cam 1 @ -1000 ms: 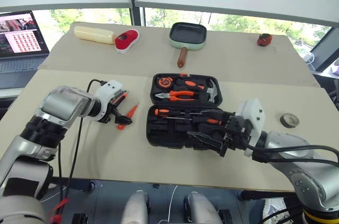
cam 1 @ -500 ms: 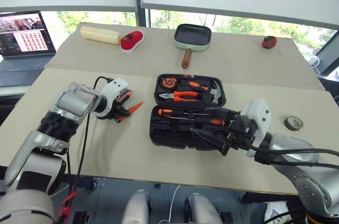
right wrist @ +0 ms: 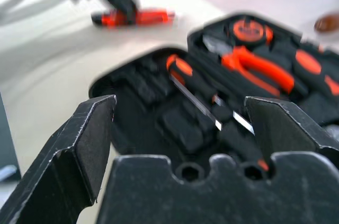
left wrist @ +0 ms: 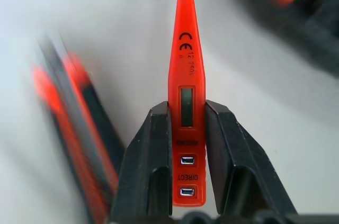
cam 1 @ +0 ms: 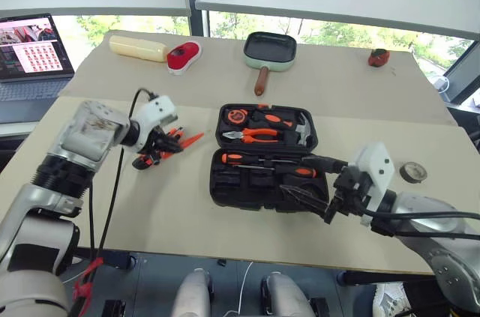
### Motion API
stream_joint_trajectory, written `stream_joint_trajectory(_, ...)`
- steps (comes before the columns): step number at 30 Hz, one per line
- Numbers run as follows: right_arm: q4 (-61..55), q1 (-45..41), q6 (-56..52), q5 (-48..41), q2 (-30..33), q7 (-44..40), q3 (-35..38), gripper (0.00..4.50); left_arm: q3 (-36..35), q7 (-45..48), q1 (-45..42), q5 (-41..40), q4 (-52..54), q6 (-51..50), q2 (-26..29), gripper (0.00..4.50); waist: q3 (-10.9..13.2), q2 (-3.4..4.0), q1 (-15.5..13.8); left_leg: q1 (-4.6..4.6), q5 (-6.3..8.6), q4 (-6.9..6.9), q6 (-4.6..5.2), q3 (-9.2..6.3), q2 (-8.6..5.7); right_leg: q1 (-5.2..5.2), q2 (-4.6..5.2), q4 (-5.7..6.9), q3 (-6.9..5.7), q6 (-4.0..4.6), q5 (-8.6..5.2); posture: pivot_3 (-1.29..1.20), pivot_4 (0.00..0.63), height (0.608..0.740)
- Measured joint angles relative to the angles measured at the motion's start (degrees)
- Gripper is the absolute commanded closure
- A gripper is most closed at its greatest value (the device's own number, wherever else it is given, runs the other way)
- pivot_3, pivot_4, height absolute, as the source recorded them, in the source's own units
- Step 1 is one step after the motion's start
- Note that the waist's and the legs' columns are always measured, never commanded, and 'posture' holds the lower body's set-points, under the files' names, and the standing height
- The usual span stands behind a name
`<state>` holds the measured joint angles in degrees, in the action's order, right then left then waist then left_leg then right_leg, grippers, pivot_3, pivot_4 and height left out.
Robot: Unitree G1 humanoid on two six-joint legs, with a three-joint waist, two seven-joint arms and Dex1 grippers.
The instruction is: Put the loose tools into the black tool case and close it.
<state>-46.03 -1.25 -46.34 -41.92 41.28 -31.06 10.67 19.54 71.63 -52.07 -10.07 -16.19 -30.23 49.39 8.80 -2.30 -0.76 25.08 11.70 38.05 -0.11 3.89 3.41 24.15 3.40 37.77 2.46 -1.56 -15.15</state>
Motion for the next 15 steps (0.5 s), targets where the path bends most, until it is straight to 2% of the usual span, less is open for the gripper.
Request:
stream_joint_trajectory(3,0.0,0.6,0.0,0.0,0.3,-0.1,0.6,0.0,-0.2,7.4,-2.4,-1.0,0.8,8.6,-2.8,4.08,0.0,0.0,-0.4,0.05,0.0,0.18,0.0,-0.01,-0.01,-0.08,0.0,0.01,-0.02,-0.03,0.0,0.0,0.15,0.74)
stream_joint_trajectory(7,0.0,0.9,0.0,0.0,0.3,0.1,1.2,0.0,4.3,11.1,-4.2,1.8,0.1,13.5,-9.2,4.08,0.0,0.0,-0.1,0.11,0.01,0.29,0.02,-0.04,-0.02,-0.08,-0.02,0.02,0.02,-0.09,0.03,0.0,0.15,0.74)
stream_joint_trajectory(12,-1.1,3.5,0.0,0.0,-0.3,1.5,1.7,0.0,11.1,12.7,-5.7,7.7,-1.9,10.4,-15.2,4.08,0.0,0.0,0.3,0.17,0.01,0.29,0.03,-0.14,-0.02,-0.02,-0.08,0.08,0.03,-0.09,0.02,0.0,0.15,0.74)
stream_joint_trajectory(15,-2.4,4.6,0.0,-0.5,-0.5,2.4,2.1,0.0,13.5,12.4,-5.9,10.7,-2.5,7.1,-16.6,4.08,0.0,0.0,0.8,0.16,0.01,0.3,0.03,-0.16,-0.02,0.0,-0.09,0.11,0.04,-0.1,0.02,0.0,0.15,0.74)
